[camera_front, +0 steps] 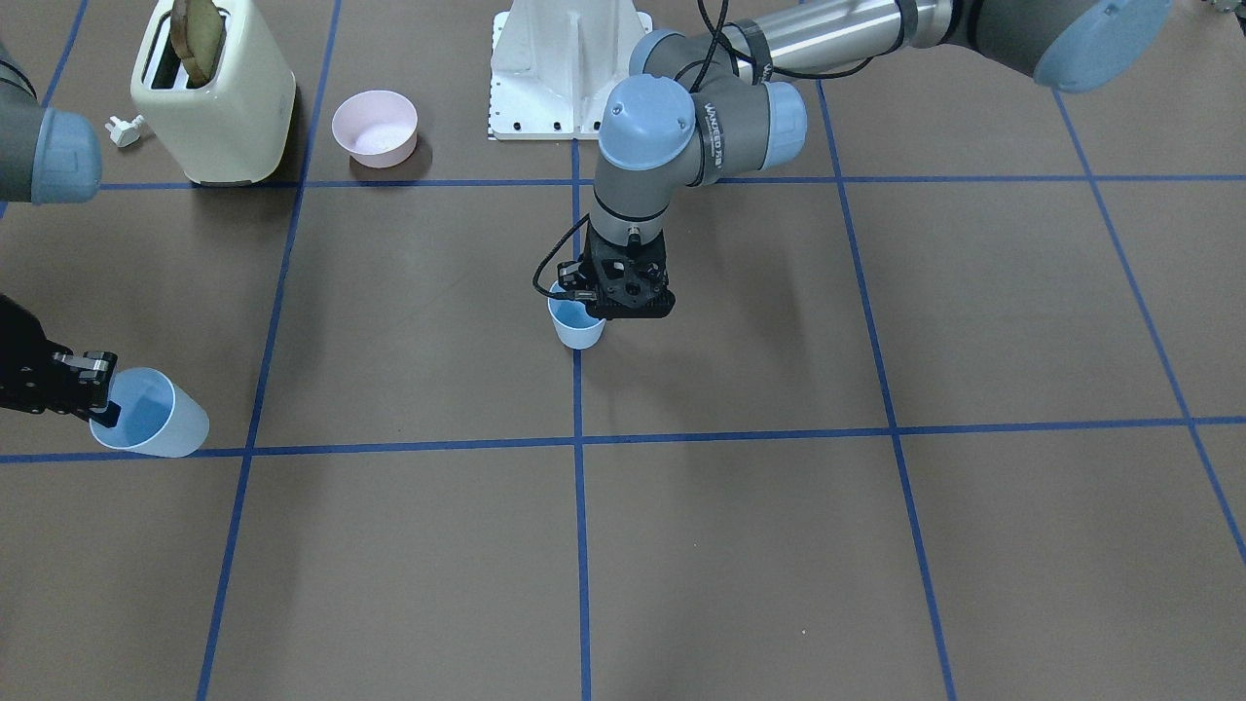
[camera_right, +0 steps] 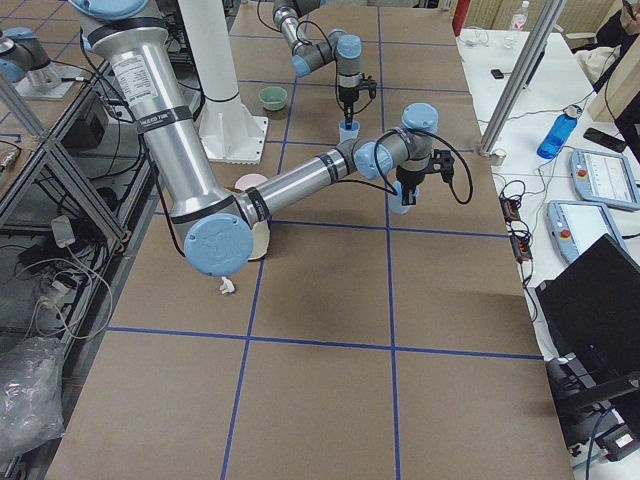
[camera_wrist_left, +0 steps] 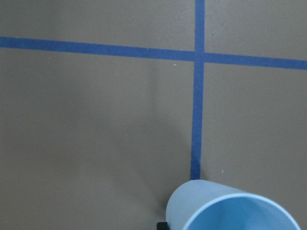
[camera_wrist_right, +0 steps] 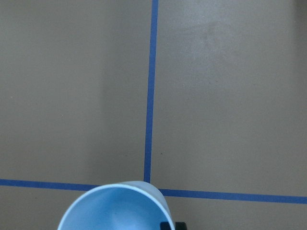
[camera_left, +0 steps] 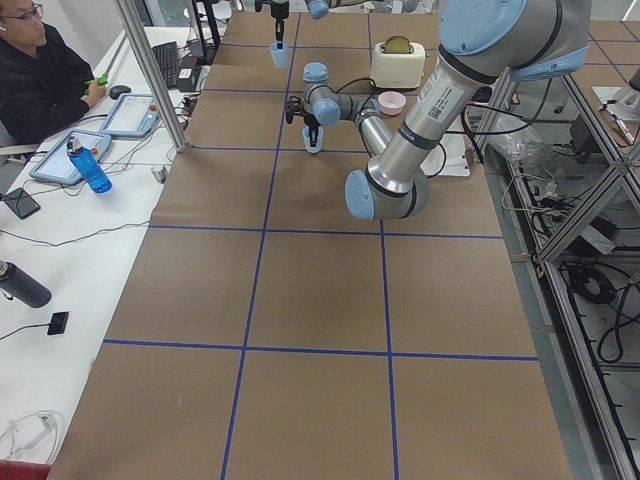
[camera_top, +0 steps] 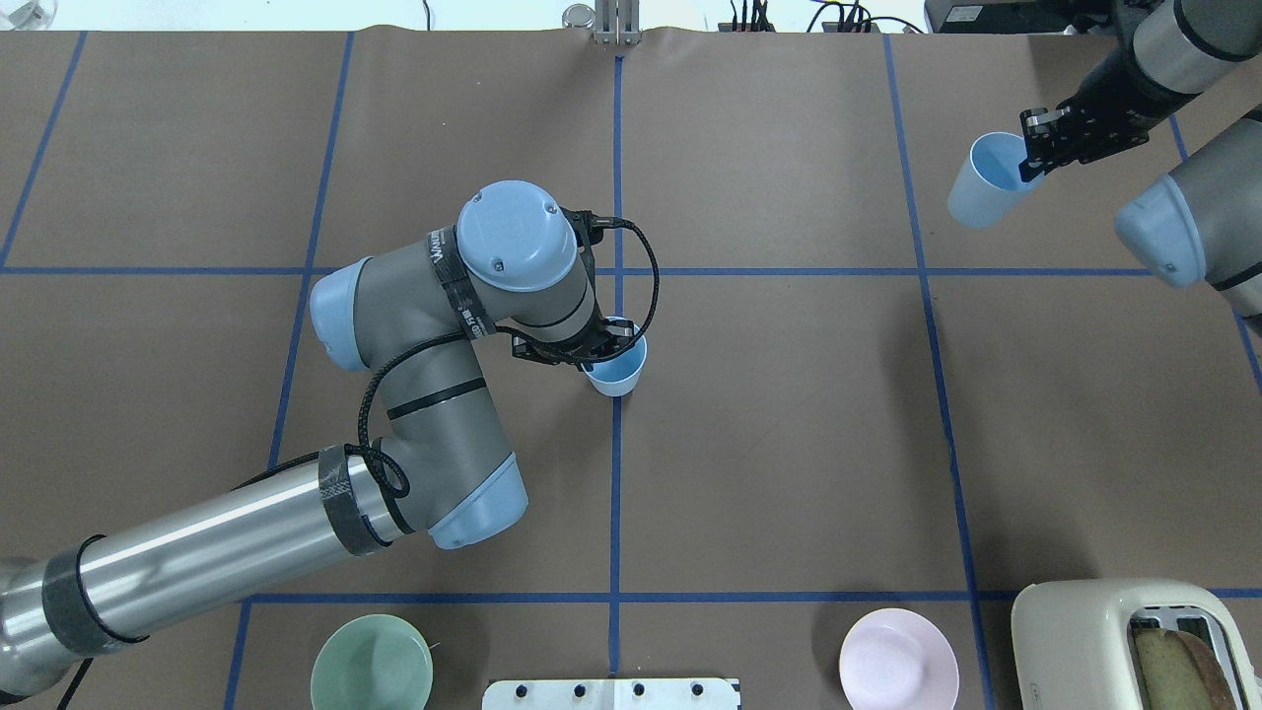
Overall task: Stack blue cups with both arms
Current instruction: 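Lower the cup onto the table center and open the left gripper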
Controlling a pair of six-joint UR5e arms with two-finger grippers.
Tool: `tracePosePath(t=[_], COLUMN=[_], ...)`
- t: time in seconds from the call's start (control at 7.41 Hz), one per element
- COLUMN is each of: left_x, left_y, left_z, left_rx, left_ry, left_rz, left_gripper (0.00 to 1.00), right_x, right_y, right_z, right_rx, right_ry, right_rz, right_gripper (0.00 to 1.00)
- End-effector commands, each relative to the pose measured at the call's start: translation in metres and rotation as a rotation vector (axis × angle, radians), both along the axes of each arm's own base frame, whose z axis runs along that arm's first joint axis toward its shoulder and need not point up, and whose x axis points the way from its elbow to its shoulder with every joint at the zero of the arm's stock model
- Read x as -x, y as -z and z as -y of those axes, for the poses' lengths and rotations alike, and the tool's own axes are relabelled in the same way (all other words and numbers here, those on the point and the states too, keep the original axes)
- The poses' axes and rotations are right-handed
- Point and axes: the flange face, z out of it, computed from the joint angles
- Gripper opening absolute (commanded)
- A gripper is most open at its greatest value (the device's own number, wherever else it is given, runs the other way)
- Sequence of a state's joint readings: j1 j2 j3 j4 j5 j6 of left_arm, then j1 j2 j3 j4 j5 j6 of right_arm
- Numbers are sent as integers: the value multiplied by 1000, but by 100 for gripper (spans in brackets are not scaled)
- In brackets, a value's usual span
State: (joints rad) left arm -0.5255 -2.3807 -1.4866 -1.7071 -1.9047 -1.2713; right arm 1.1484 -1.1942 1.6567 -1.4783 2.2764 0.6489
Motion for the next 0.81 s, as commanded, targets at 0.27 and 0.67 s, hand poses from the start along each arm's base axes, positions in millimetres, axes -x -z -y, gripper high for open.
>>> tracePosePath(t=[0.27,0.67], left_x=[-3,1], left_y=[-1,2], left_z=[-3,-2], left_rx=[-13,-52], left_ry=[-5,-7], left_rz=[-16,-50], left_gripper=[43,97], right_x=[0,-2], right_y=[1,7], right_z=[0,1], right_rx=[-3,-1], right_ry=[-1,-11], right_rz=[1,5], right_gripper=[0,0])
